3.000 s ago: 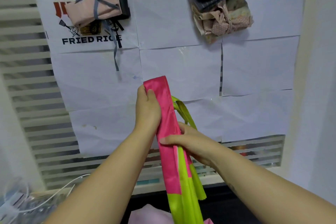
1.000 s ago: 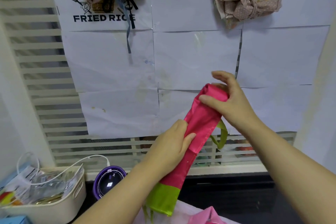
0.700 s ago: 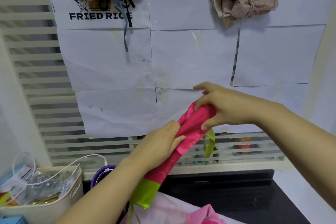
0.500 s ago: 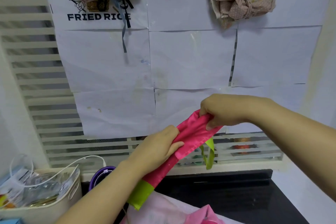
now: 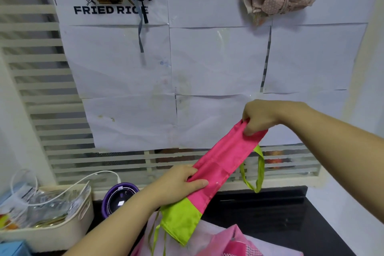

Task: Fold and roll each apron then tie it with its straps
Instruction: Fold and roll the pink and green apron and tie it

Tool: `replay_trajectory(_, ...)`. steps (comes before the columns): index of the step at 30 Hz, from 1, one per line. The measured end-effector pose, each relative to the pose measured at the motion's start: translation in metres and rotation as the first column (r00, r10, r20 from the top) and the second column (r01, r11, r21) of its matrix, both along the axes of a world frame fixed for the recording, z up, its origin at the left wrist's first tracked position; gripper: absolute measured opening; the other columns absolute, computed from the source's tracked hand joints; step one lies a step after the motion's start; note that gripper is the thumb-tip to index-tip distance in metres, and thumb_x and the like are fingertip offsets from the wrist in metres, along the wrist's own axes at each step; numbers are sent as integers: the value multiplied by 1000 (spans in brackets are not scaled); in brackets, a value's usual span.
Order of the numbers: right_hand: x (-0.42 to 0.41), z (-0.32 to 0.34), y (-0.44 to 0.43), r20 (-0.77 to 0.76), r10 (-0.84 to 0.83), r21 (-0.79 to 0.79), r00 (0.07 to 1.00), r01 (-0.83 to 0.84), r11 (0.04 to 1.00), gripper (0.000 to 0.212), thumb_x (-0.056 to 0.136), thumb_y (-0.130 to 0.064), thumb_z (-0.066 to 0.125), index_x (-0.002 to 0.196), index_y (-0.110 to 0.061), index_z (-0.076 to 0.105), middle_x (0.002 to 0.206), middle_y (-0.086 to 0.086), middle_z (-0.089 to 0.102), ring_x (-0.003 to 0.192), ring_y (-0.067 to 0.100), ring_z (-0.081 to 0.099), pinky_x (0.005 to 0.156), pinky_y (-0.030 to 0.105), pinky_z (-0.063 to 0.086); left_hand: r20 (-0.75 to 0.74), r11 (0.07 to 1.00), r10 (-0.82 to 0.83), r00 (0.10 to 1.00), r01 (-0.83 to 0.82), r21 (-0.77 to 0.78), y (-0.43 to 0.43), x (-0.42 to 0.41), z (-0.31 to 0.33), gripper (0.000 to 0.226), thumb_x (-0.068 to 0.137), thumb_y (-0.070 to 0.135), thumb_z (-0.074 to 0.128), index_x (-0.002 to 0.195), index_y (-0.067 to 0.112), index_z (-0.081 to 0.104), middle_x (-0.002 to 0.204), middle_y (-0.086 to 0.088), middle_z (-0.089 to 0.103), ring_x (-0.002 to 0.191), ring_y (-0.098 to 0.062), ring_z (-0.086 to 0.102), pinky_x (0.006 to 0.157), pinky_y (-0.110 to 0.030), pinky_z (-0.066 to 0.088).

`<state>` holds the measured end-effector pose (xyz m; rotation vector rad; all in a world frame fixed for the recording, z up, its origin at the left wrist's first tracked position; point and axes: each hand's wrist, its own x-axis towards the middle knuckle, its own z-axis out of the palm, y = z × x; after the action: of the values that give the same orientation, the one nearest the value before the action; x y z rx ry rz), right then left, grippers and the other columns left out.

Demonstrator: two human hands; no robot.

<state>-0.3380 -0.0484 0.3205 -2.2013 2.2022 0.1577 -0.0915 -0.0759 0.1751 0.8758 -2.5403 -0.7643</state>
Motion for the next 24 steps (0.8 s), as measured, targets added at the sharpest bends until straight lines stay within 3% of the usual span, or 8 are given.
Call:
replay_trajectory(4,-14,-11,-3,360,-8,-44,933,26,999,26,68,-31,56,59,-13,41,57,1,30,56,17,28,55,29,23,-75,995,4,997,4,103,5,3,-8,65,82,62,47,92,0,64,99,-12,65,85,-17,63,82,-32,47)
replay_trajectory(7,-22,-23,-5,617,-22,-53,787,70,996,13,58,-25,51,58,-15,44,56,-2,34,53,13,29,51,24,24,-150,965,-2,989,41,259,14,2,-5,53,93,43,54,96,-9,63,89,-6,63,77,-6,58,79,-25,47)
replay_trajectory(10,-32,-36,-10,812,-62,-37,580,158,987,8,76,-8,56,71,-15,54,64,0,49,54,13,44,48,22,37,-193,903,12,981,72,423,20,0,-2,42,95,34,54,101,-7,65,88,0,64,76,-7,57,78,-25,47)
replay_trajectory(13,-42,-44,-13,908,-115,9,402,256,967,18,89,-3,59,102,-15,58,67,5,63,54,15,60,51,24,51,-189,865,25,982,74,496,28,-2,3,59,81,57,65,104,3,69,98,-10,71,85,-16,63,89,-38,51)
replay_trajectory(15,-45,-52,-14,947,-129,31,294,316,948,30,89,-4,63,113,-18,55,65,6,66,54,15,61,55,27,53,-197,826,26,980,90,557,31,-3,4,61,72,58,66,103,5,70,104,-15,71,88,-19,63,92,-41,50)
replay_trajectory(17,-45,-60,-16,980,-112,42,163,386,921,39,87,-3,65,121,-16,52,76,11,66,53,15,61,55,28,53,-230,761,26,973,130,636,32,-5,3,40,73,47,69,94,14,73,95,-7,72,83,-15,66,85,-33,53)
replay_trajectory(19,-44,-69,-18,995,-85,53,44,477,878,43,86,-1,65,124,-13,50,79,13,64,42,12,58,44,23,50,-291,648,37,956,199,735,37,-7,2,18,78,28,67,90,15,71,85,0,72,75,-9,67,74,-23,54)
replay_trajectory(24,-43,-84,-24,995,1,63,-97,650,758,43,85,-5,68,125,-5,51,78,13,63,31,7,53,35,18,45,-352,466,214,911,222,857,43,-8,4,13,83,8,59,95,6,64,78,-5,71,65,-13,68,58,-24,55)
